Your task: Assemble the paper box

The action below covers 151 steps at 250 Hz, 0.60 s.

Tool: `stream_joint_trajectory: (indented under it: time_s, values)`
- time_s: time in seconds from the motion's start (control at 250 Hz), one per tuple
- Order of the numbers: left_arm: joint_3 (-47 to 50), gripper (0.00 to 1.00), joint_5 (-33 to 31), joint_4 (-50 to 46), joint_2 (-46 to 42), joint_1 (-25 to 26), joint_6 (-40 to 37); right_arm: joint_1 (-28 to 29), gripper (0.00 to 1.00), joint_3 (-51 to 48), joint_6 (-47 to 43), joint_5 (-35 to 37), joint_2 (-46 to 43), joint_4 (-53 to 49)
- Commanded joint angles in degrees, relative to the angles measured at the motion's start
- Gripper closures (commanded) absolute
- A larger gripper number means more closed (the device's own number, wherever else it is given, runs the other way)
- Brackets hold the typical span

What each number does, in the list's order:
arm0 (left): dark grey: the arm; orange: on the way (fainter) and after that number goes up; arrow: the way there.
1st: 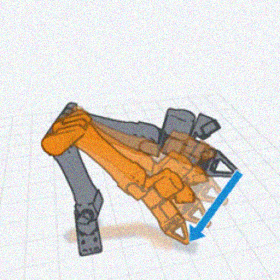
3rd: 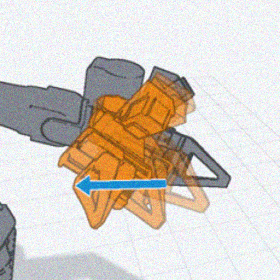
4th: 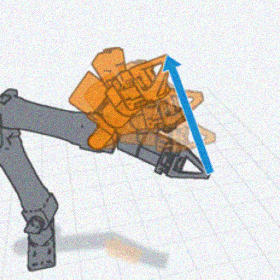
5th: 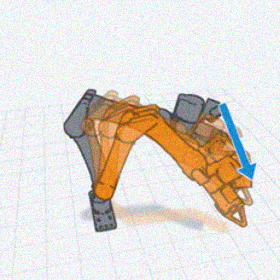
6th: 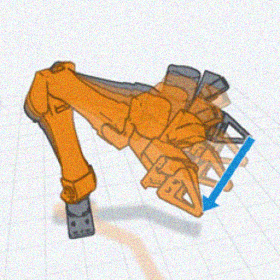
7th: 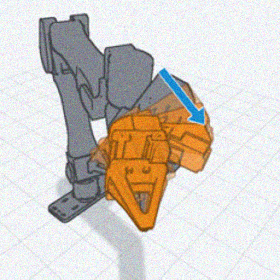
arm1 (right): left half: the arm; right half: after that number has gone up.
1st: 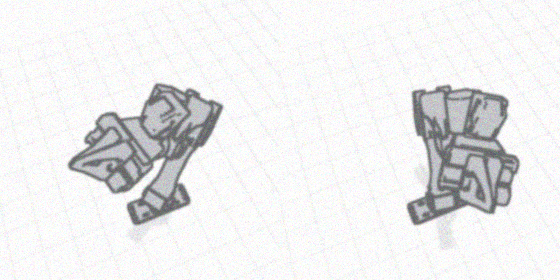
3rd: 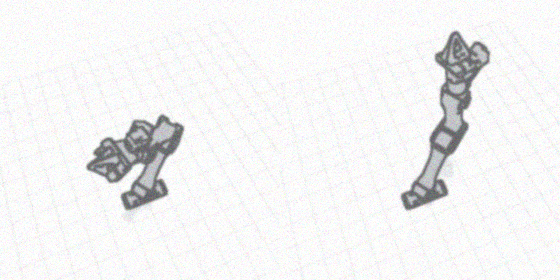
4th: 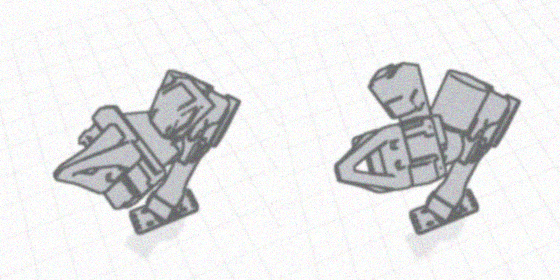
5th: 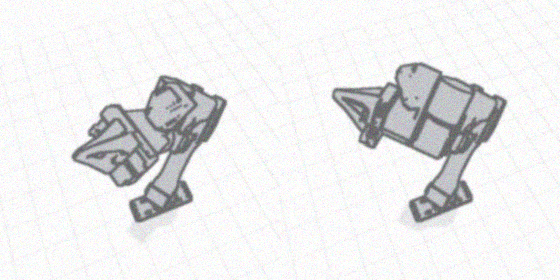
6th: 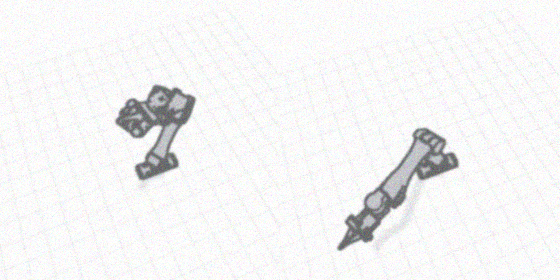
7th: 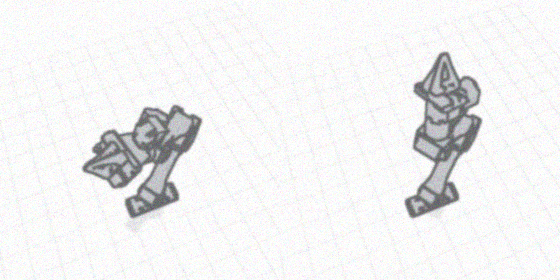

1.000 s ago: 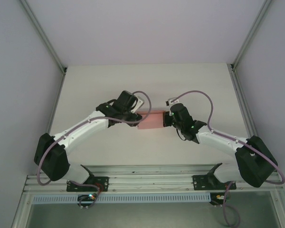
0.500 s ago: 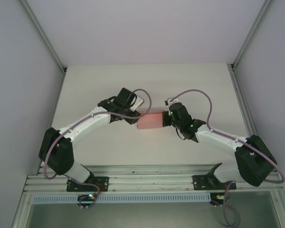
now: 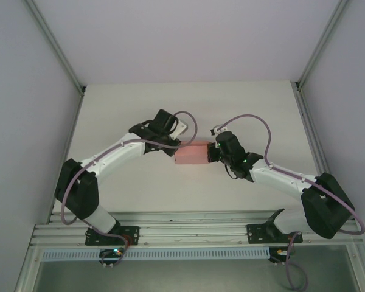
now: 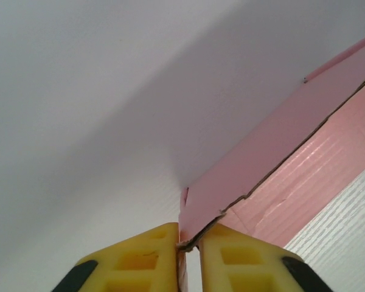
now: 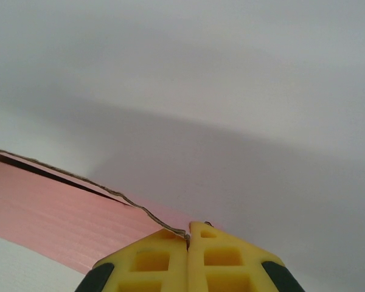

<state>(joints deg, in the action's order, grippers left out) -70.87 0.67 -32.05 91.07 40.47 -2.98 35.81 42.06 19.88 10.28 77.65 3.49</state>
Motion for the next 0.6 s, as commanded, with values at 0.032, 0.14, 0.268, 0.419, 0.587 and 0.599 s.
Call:
stream_joint_trajectory:
  time_s: [0.032, 0.14, 0.268, 0.419, 0.587, 0.599]
  values:
    - [-2.95, 0.86, -0.73, -2.67, 0.82, 0.74, 1.58, 0.84, 1.0, -0.49, -0.07, 0.13, 1.94, -8.97]
    - [-5.22, 0.9, -4.33, -6.06, 1.98, 1.97, 5.71, 1.11, 1.0, -0.02, -0.1, 1.18, 1.98, -9.7]
    - [-8.05, 0.94, -6.9, -9.93, 3.9, 2.48, 13.27, 1.62, 1.0, 0.38, 0.33, 2.66, 3.55, -10.17]
    - [-8.92, 0.97, -5.75, -11.5, 5.0, 2.13, 23.0, 3.09, 1.0, -0.21, 1.63, 5.36, 3.6, -8.73]
    - [-10.07, 0.99, 2.09, -11.91, 5.86, -0.52, 33.07, 5.03, 1.0, 0.25, 1.98, 7.92, 3.57, -8.73]
    - [-10.34, 1.0, 2.06, -12.38, 5.95, -0.7, 33.63, 5.13, 1.0, 0.19, 1.93, 8.17, 3.59, -8.82]
